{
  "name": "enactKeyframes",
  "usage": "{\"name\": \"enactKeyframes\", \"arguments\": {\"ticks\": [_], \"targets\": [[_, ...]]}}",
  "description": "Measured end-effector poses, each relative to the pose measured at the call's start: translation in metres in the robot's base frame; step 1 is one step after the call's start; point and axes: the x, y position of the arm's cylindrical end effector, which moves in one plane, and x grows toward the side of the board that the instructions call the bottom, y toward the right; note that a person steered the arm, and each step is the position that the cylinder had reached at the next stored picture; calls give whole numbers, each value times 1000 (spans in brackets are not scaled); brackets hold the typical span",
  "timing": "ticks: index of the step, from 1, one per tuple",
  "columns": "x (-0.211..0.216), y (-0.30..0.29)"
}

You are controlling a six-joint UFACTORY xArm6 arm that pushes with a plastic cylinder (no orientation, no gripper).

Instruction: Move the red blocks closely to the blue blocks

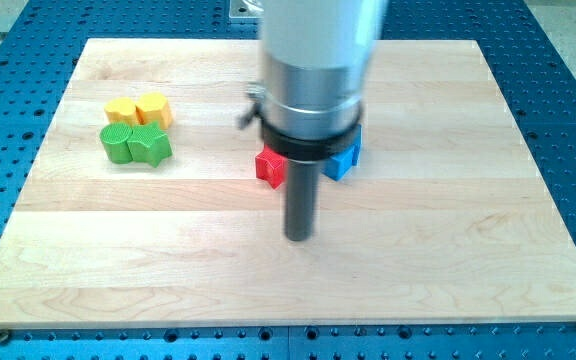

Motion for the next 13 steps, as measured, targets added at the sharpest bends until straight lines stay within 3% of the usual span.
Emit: {"name": "enactKeyframes", "arguments": {"ticks": [1,2,4,6,8,9,10,12,13], "targets": [[-25,-53],[-26,-49],[-79,19],[-87,15],[-100,-87],[-156,-71],[-159,-70],[-166,-2],[-173,3]]}}
